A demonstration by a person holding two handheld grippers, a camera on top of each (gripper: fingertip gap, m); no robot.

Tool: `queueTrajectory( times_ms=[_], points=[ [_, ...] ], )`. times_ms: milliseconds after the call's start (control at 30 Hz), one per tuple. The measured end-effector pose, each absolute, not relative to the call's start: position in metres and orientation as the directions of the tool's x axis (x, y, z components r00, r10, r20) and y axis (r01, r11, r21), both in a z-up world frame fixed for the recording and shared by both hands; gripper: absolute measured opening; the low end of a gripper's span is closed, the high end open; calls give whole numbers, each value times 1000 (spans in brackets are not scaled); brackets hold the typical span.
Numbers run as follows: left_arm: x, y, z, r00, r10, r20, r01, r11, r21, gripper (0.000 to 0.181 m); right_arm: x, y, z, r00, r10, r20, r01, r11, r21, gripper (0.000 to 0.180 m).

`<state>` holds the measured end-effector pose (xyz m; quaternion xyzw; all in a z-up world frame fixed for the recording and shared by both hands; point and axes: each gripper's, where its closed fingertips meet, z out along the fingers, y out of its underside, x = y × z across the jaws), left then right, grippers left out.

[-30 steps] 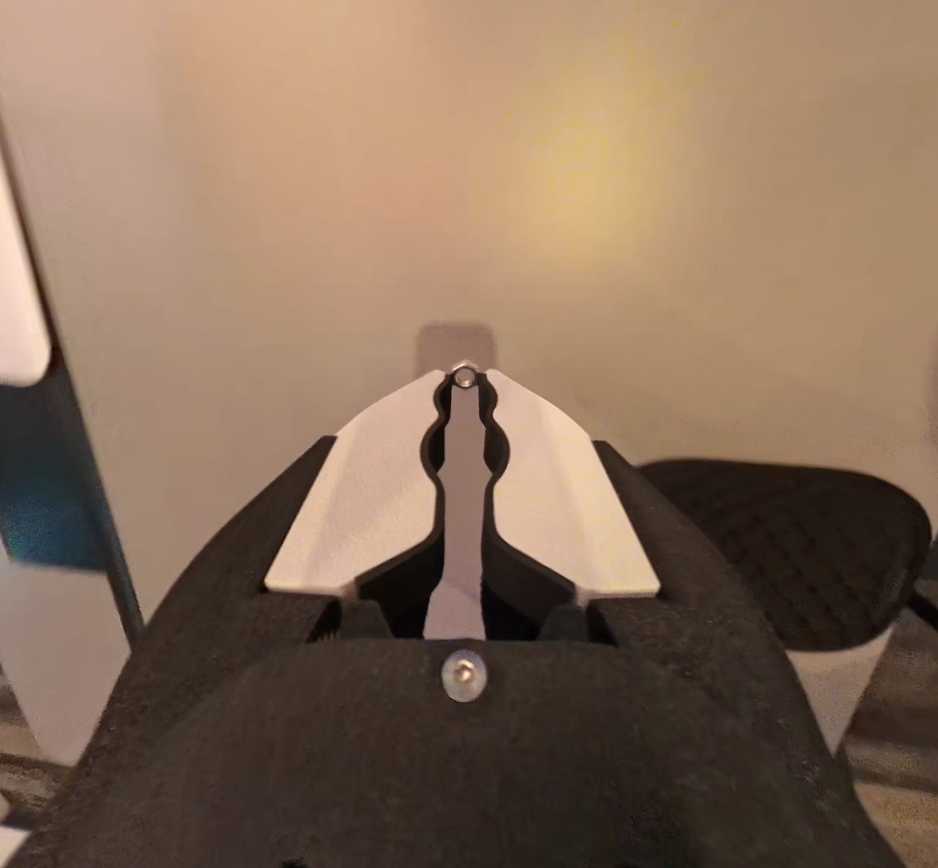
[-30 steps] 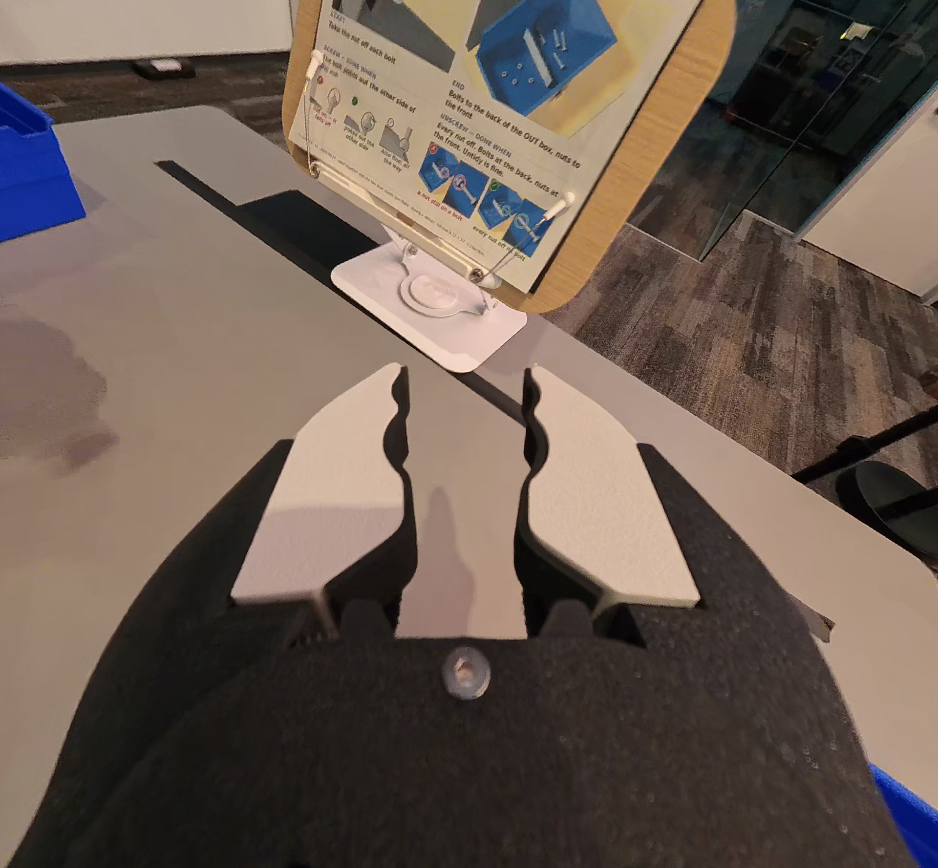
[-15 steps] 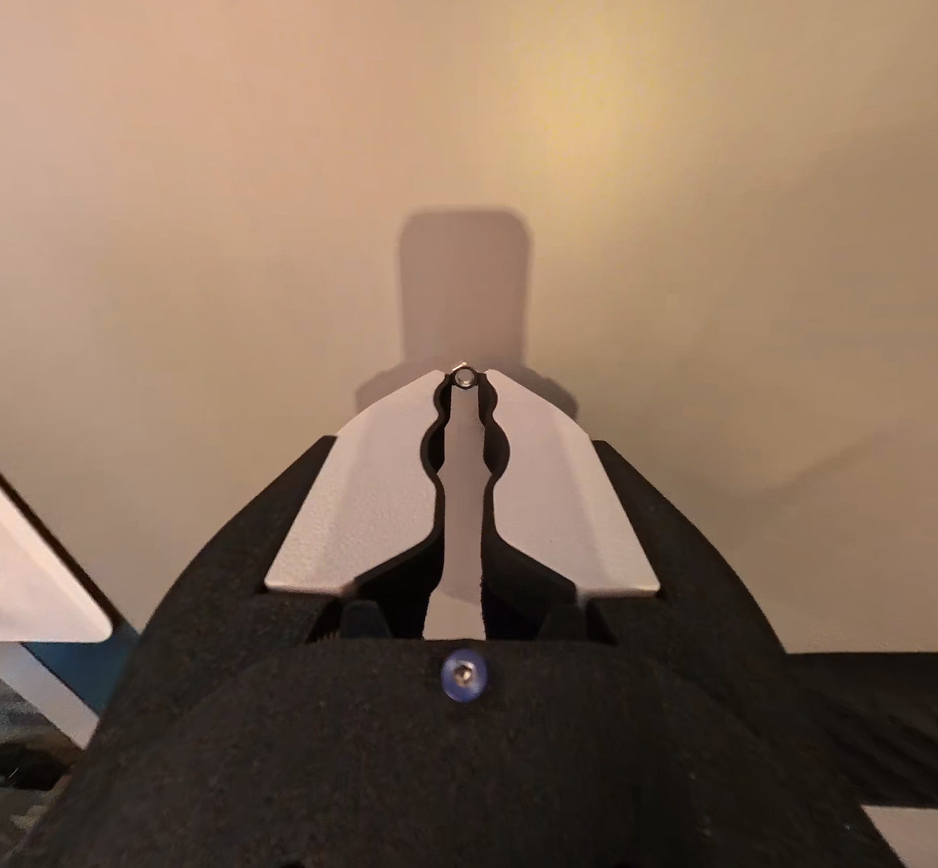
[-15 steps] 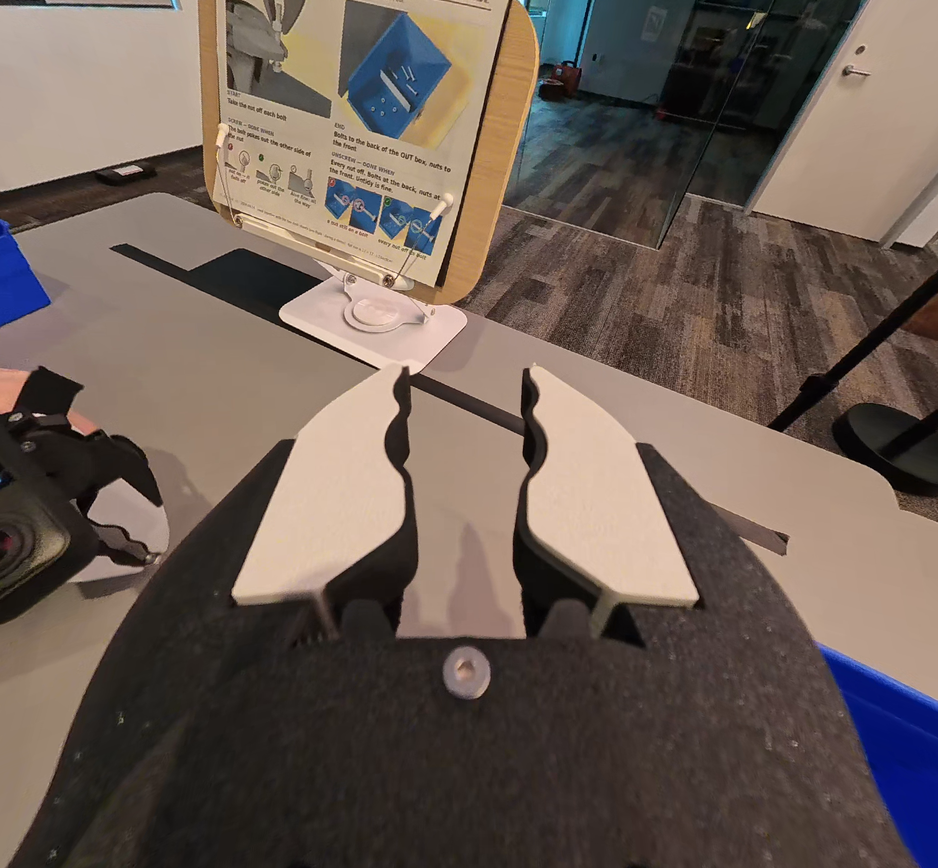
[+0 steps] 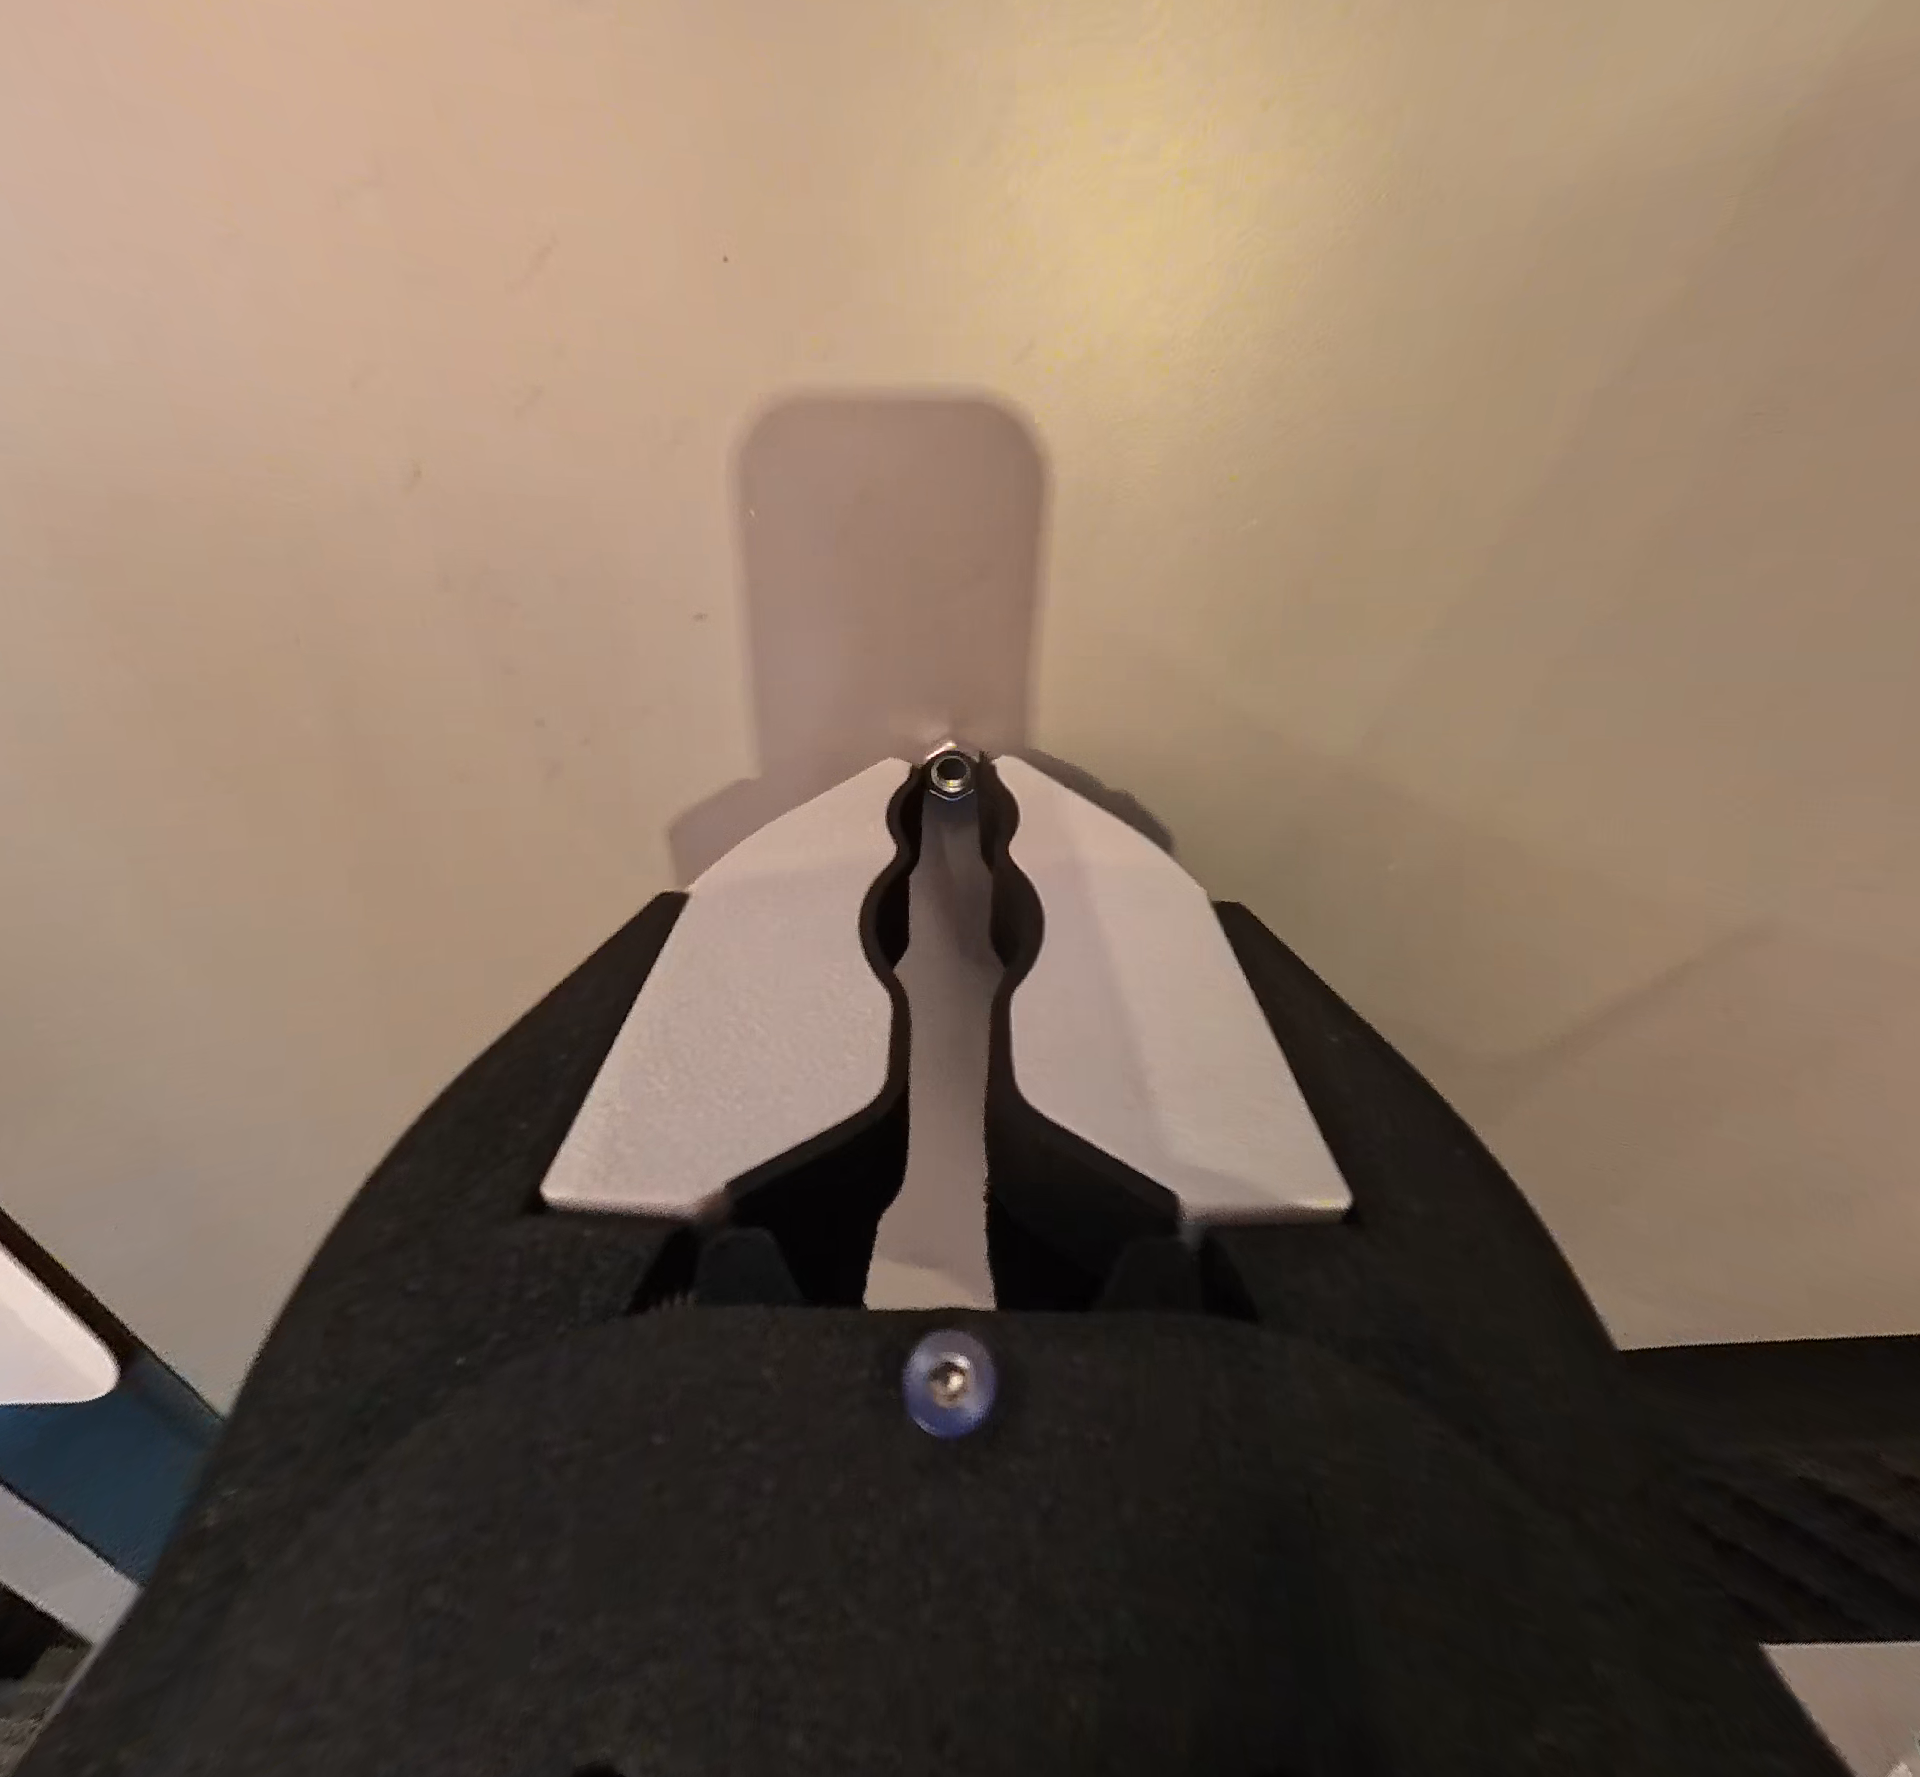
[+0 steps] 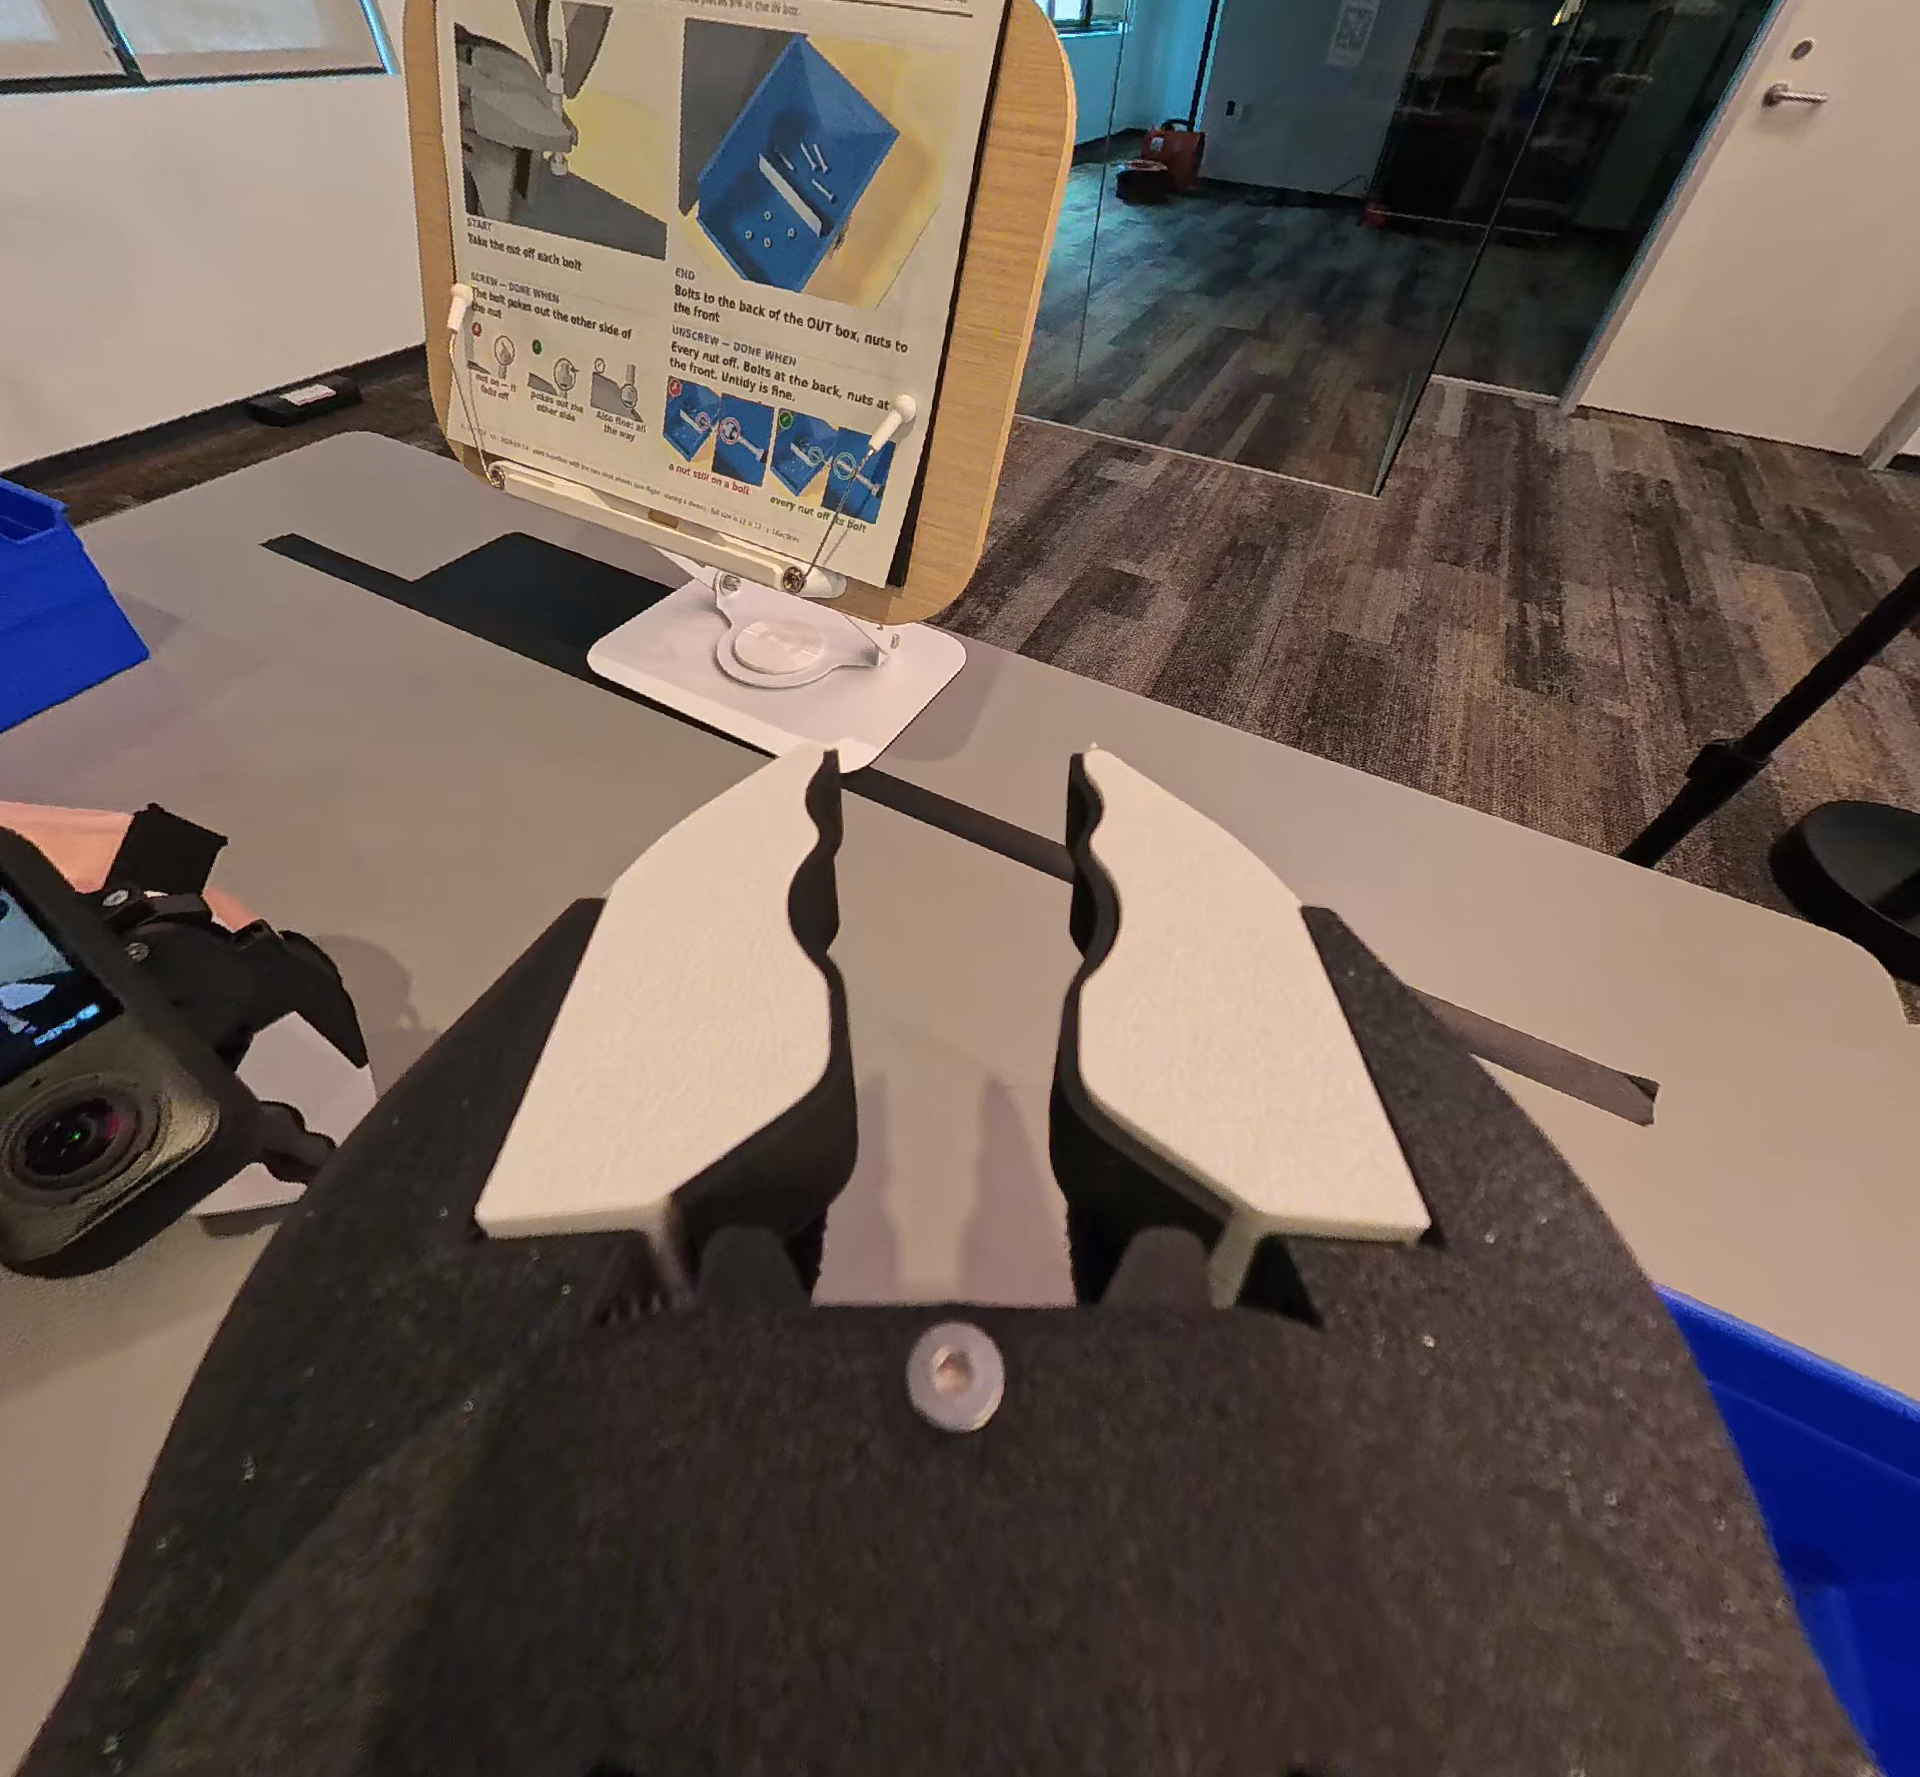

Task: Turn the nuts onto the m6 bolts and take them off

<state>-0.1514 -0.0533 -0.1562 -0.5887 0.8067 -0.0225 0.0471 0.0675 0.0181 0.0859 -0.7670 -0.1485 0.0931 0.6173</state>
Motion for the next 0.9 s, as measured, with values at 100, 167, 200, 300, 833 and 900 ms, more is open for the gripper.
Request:
queueTrajectory(
  times_ms=[100, 167, 200, 300, 833, 900],
  points=[
    [-150, -52, -154, -291, -955, -49, -948, 295, -117, 17, 68, 19, 84, 938, 346, 33, 107, -198, -974, 41],
    [-148, -50, -143, -266, -963, -48, -948, 270, -169, 16, 70, 19, 82, 938, 347, 26, 101, -200, -975, 40],
    [-147, -46, -133, -244, -968, -58, -946, 251, -206, 16, 70, 20, 82, 937, 347, 23, 99, -202, -974, 40],
    [-163, -32, -83, -175, -978, -109, -930, 201, -307, 17, 72, 21, 80, 940, 340, 30, 105, -204, -973, 40],
    [-604, 72, -35, 600, -755, -265, -798, -588, -130, 14, 56, 40, 52, 936, 330, 122, 227, -301, -926, 39],
    [-635, 81, -57, 584, -754, -301, -803, -590, -80, 14, 53, 44, 47, 932, 332, 144, 252, -312, -916, 39]
  ],
)
